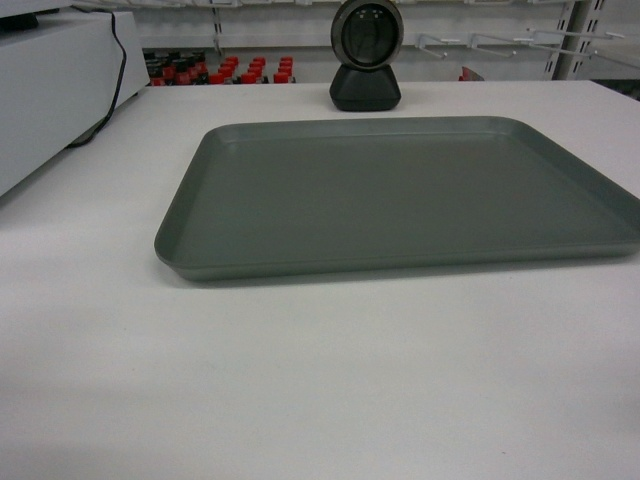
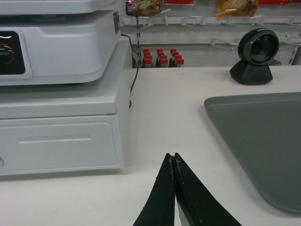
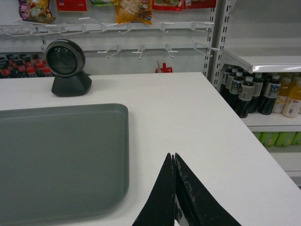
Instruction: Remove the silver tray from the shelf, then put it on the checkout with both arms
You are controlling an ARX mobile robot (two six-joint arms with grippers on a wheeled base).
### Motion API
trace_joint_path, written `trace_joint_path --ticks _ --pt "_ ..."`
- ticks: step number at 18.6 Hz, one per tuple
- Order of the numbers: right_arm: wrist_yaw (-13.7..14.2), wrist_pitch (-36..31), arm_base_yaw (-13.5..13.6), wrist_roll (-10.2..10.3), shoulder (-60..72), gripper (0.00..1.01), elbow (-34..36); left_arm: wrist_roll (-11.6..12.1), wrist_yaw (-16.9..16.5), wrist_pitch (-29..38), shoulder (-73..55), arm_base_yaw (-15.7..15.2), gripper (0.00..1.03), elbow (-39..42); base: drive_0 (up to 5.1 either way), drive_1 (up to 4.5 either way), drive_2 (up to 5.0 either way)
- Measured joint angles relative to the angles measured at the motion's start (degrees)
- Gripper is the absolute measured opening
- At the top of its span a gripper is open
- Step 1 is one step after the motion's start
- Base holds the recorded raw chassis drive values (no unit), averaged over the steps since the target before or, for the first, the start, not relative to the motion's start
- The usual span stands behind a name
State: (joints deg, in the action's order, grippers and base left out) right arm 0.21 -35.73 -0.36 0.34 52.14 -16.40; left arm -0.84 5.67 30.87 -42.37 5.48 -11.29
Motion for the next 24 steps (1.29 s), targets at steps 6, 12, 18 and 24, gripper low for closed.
trace_joint_path --ticks 6,12,18,24 --pt "0.0 1.2 0.0 0.0 -8.7 0.02 7.7 0.0 -5.8 -3.3 8.6 -5.2 0.02 5.4 0.0 0.00 0.0" --pt "0.0 5.4 0.0 0.0 -17.0 0.02 11.7 0.0 -5.7 -7.8 15.8 -5.4 0.02 8.2 0.0 0.00 0.0" --pt "0.0 9.9 0.0 0.0 -25.5 0.02 14.5 0.0 -5.7 -10.9 22.1 -5.4 0.02 10.8 0.0 0.00 0.0" --pt "0.0 16.8 0.0 0.0 -33.2 0.02 15.7 0.0 -5.7 -17.5 29.2 -5.4 0.02 10.8 0.0 0.00 0.0"
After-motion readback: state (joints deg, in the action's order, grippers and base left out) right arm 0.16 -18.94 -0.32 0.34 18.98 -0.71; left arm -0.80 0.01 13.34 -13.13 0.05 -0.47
